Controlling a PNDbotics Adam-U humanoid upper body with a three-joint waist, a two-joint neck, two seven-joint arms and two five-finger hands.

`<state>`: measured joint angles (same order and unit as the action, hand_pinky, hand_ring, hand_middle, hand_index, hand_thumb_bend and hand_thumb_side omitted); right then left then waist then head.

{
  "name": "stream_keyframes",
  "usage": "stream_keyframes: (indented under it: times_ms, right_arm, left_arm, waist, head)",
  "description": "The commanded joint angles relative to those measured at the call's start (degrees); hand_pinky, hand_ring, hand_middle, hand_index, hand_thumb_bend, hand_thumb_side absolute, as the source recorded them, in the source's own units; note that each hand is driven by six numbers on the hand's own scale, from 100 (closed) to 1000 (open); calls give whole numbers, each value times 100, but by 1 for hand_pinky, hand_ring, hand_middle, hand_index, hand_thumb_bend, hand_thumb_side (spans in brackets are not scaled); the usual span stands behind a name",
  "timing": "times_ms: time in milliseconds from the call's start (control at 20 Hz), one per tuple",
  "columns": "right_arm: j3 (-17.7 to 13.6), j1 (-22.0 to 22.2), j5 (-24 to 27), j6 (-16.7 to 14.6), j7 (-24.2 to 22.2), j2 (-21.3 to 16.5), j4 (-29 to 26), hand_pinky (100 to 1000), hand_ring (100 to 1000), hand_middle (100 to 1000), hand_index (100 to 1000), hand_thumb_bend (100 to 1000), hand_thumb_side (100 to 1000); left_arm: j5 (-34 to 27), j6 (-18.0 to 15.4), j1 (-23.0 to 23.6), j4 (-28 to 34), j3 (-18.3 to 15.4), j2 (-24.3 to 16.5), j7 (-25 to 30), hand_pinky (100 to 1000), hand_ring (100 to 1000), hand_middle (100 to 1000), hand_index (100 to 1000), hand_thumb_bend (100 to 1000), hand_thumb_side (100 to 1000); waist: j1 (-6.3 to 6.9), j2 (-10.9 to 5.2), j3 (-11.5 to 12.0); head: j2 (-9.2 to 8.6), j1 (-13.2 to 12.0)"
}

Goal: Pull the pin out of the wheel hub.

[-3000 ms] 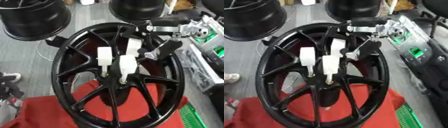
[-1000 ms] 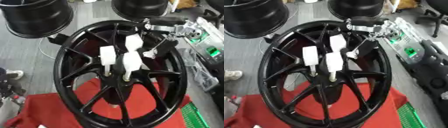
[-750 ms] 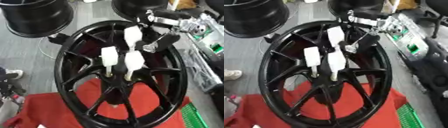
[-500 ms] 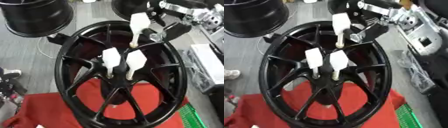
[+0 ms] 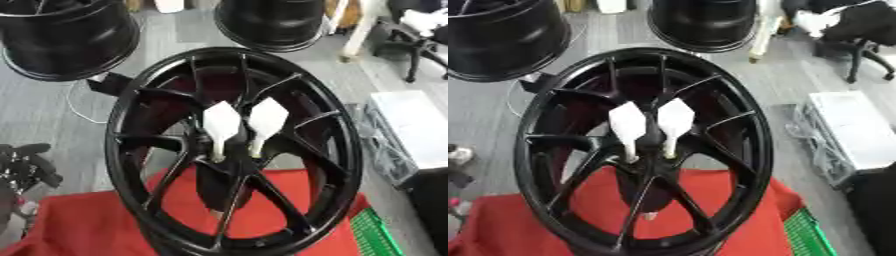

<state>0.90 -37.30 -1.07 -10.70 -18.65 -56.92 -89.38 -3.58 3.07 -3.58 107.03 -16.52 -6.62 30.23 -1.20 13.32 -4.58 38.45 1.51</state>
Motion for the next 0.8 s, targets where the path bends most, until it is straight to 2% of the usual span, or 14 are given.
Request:
stream_keyframes:
  times_ms: [50,100,150,200,250,300,350,400,450,500,550,650,800]
  right_arm:
    - [-509,198,291,-98,276,-640,91,280,255,476,583,100,453]
    - [-646,334,370,-59,360,-676,188,307,279,505,612,100,453]
    - [-779,467,391,2,442,-633,301,346,317,562,681,100,442]
    - [-915,602,362,74,525,-542,427,346,317,562,681,100,442]
    - [-1048,736,309,151,607,-429,556,378,362,694,804,100,418]
    - [-1184,872,240,232,691,-304,689,387,375,740,837,100,384]
    - [-1321,1008,163,315,775,-173,825,402,399,848,910,100,223]
    - [-1461,1148,81,400,861,-36,964,410,406,871,921,100,304]
    - [-1601,1288,-3,486,947,103,1104,420,414,902,937,100,631]
    - [-1742,1429,-89,573,1034,244,1245,424,417,912,945,100,752]
    - [-1802,1566,-173,657,1118,380,1382,429,415,930,961,100,1000]
    - [-1827,1846,-339,829,1276,660,1661,436,417,932,959,100,1000]
    - [-1647,2267,-276,1088,1425,1081,2082,441,416,928,958,100,1000]
  left_arm:
    - [16,-7,-57,123,-67,-67,-45,650,465,500,782,136,963]
    - [13,-6,-85,130,-119,-15,-85,650,465,500,782,136,963]
    - [15,-7,-103,142,-173,23,-132,650,465,500,782,135,963]
    - [22,-7,-108,154,-221,42,-178,650,465,500,782,135,963]
    - [27,-11,-117,170,-273,61,-229,650,465,500,782,134,963]
    - [35,-13,-129,185,-323,76,-283,650,465,501,782,134,963]
    - [36,-22,-156,207,-364,100,-336,650,465,501,782,135,964]
    - [48,-19,-183,220,-408,110,-384,650,465,501,782,135,964]
    - [60,-16,-220,235,-448,126,-427,650,465,501,782,136,965]
    - [71,-10,-248,245,-466,137,-452,650,465,501,782,136,966]
    - [77,-8,-277,254,-468,154,-463,650,465,501,782,135,967]
    - [86,-10,-301,264,-443,180,-454,650,465,501,782,134,967]
    - [75,-34,-304,270,-365,201,-392,650,464,501,782,133,967]
  waist:
    - [31,-57,-20]
    - [96,-15,-108]
    - [152,22,-217]
    - [188,42,-341]
    - [234,77,-469]
    - [278,108,-602]
    - [324,154,-737]
    - [370,196,-876]
    - [423,249,-1007]
    - [451,282,-1063]
    - [486,321,-1071]
    - [522,357,-1018]
    - [551,369,-879]
  head:
    - [-79,-77]
    - [-125,-166]
    - [-166,-262]
    - [-188,-347]
    - [-228,-433]
    - [-266,-510]
    - [-321,-579]
    - [-374,-644]
    - [-444,-691]
    - [-487,-694]
    - [-536,-665]
    - [-565,-576]
    - [-531,-401]
